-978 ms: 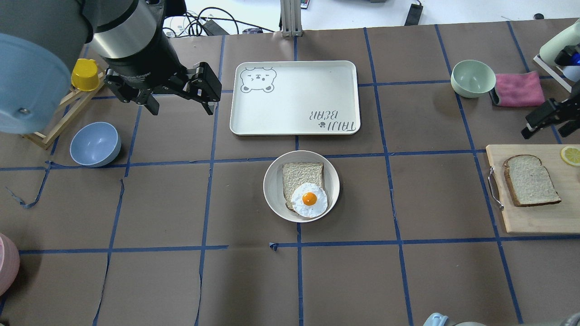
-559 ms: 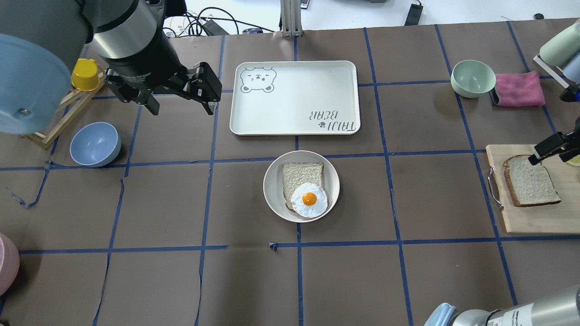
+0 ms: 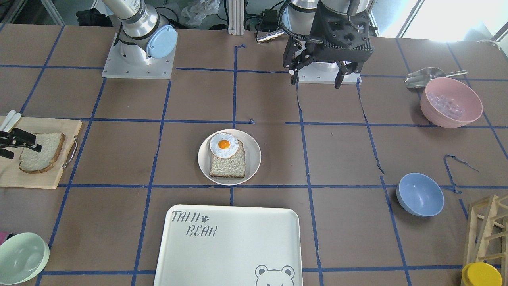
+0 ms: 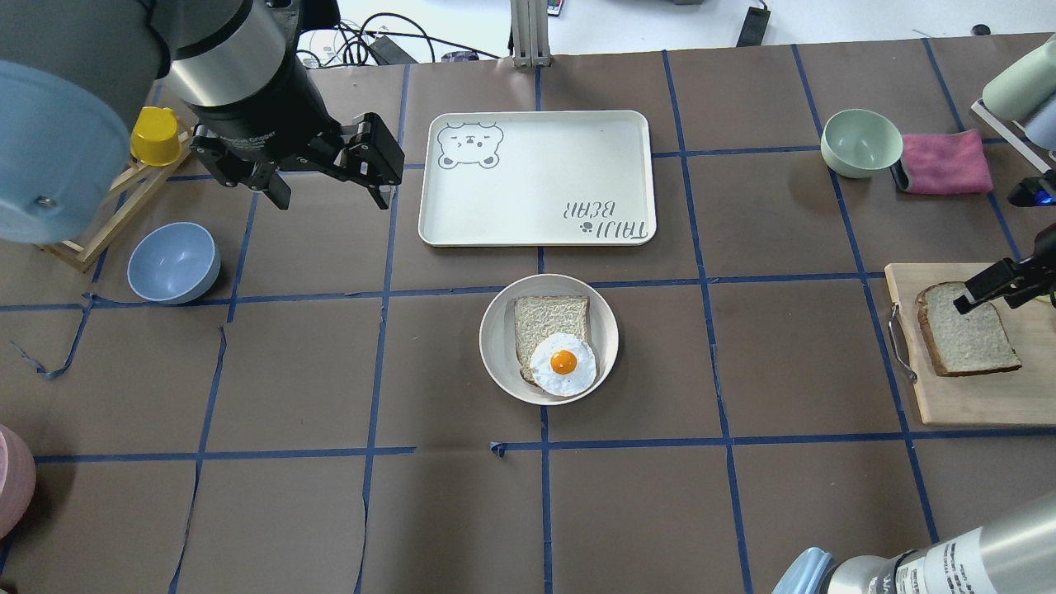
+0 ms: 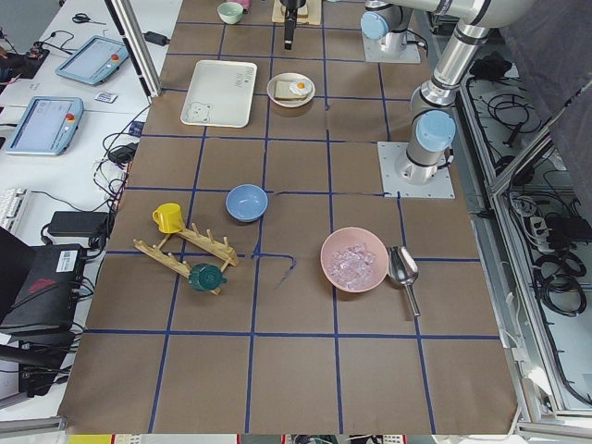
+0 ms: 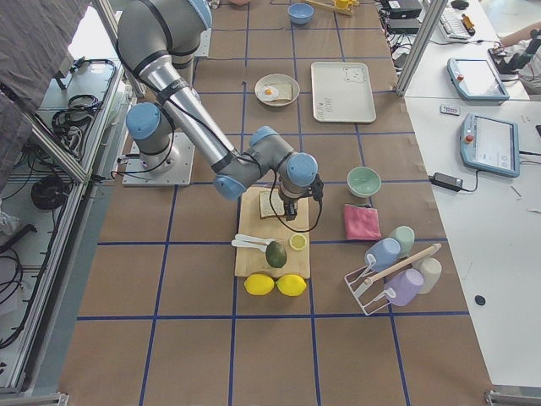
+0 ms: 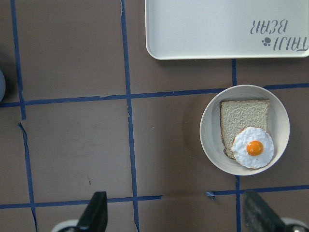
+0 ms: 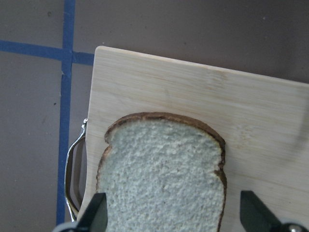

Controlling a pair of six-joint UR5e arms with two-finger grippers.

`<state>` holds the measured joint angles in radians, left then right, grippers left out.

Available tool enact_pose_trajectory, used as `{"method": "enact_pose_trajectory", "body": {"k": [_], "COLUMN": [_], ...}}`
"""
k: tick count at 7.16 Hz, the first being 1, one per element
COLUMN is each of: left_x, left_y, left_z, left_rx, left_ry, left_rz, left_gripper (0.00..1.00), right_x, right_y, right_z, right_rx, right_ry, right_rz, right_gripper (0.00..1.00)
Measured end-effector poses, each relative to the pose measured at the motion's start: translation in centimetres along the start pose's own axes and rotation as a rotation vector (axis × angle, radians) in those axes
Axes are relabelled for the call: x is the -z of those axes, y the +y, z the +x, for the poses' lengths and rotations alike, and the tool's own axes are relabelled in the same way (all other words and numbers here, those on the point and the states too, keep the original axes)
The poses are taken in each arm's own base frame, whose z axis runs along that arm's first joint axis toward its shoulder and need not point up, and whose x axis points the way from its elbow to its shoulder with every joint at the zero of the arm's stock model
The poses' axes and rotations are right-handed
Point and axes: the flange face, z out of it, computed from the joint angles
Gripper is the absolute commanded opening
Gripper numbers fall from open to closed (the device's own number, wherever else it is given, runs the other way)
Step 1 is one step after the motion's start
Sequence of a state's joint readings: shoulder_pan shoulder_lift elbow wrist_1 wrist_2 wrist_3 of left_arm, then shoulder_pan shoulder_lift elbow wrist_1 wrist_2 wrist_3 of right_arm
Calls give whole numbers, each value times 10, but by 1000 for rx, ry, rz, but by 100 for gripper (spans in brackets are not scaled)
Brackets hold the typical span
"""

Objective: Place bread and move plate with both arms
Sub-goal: 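Lower the right gripper onto the bread slice edge and close on it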

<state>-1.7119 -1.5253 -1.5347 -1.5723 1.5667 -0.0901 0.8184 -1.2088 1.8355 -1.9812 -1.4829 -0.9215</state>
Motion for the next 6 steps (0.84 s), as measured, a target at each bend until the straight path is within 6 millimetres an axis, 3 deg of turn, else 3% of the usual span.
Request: {"method": "enact_pose_trajectory", "body": {"k": [4,5,6], "left_x": [0,0,1], "left_y": [0,0,0], "left_z": [0,0,-1], "left_rx": [2,3,3], "left_ry": [0,0,0], "left_rz": [0,0,1], "left_gripper": [100,100,100], "right_x": [-18,-21,-22], "right_y": [0,-1,-1], "right_z": [6,8,8], "right_rx": [-3,-3,-4], "right_ry": [-19,-23,-24], "right_rz": [-27,-31,-34], "right_gripper": [89,75,39]}}
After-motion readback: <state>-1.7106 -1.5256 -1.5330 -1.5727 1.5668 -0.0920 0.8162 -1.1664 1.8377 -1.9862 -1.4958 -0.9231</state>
